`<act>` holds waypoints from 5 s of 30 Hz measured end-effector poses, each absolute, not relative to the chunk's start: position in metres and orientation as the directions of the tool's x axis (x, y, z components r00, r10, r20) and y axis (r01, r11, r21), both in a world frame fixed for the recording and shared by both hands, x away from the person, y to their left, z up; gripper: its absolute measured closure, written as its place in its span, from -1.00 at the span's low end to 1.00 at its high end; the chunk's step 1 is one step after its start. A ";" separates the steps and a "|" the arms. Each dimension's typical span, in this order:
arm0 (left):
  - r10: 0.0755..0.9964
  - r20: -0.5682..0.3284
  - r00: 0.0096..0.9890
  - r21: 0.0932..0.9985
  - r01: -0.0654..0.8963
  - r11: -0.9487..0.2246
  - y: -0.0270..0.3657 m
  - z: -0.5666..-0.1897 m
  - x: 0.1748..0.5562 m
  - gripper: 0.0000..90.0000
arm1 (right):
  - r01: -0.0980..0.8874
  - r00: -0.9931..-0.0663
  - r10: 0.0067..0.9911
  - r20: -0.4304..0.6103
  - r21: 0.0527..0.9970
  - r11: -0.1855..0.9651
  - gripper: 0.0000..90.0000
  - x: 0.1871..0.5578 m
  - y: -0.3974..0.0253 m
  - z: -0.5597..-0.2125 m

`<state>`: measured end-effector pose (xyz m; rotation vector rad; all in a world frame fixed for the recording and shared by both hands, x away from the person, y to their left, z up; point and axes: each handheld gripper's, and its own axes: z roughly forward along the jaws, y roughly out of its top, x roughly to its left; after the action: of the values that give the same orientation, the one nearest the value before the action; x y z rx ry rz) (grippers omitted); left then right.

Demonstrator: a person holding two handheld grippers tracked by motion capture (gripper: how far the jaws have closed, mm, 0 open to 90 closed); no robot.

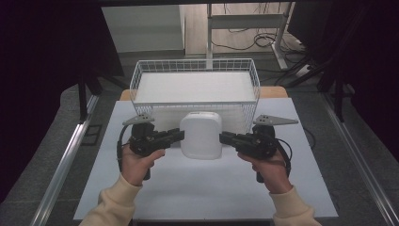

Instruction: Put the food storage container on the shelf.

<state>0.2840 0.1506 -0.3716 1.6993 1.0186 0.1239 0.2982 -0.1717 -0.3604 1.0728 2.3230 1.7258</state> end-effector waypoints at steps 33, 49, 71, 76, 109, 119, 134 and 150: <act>0.701 -0.323 0.636 0.869 0.492 -0.046 0.156 -0.303 0.336 0.71 | 0.454 -0.767 0.559 0.315 0.882 0.126 0.80 0.362 -0.162 -0.300; 0.718 -0.298 0.629 0.875 0.481 -0.059 0.158 -0.274 0.366 0.72 | 0.431 -0.771 0.561 0.302 0.895 0.111 0.79 0.390 -0.158 -0.276; 0.687 -0.465 0.558 0.779 0.627 0.019 0.167 -0.293 0.437 0.72 | 0.598 -0.671 0.579 0.463 0.800 0.054 0.76 0.463 -0.151 -0.295; 0.695 -0.487 0.528 0.746 0.665 0.018 0.166 -0.292 0.451 0.66 | 0.647 -0.627 0.580 0.520 0.762 0.017 0.71 0.477 -0.152 -0.296; 0.680 -0.576 0.455 0.707 0.694 0.135 0.163 -0.319 0.479 0.07 | 0.694 -0.515 0.670 0.535 0.719 -0.040 0.13 0.494 -0.143 -0.308; 0.737 -0.385 0.555 0.831 0.556 0.016 0.162 -0.299 0.425 -0.35 | 0.519 -0.644 0.692 0.327 0.851 0.081 -0.30 0.444 -0.151 -0.291; 0.753 -0.225 0.618 0.857 0.494 -0.150 0.179 -0.349 0.315 -0.46 | 0.380 -0.730 0.672 0.125 0.892 0.246 -0.33 0.343 -0.186 -0.335; 0.778 -0.250 0.576 0.783 0.593 -0.188 0.198 -0.457 0.258 -0.45 | 0.429 -0.696 0.706 0.128 0.863 0.267 -0.32 0.279 -0.212 -0.434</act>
<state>0.2583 0.1982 -0.4566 1.8864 1.1087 0.2531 0.2786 -0.2125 -0.4339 1.0456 2.2581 1.3991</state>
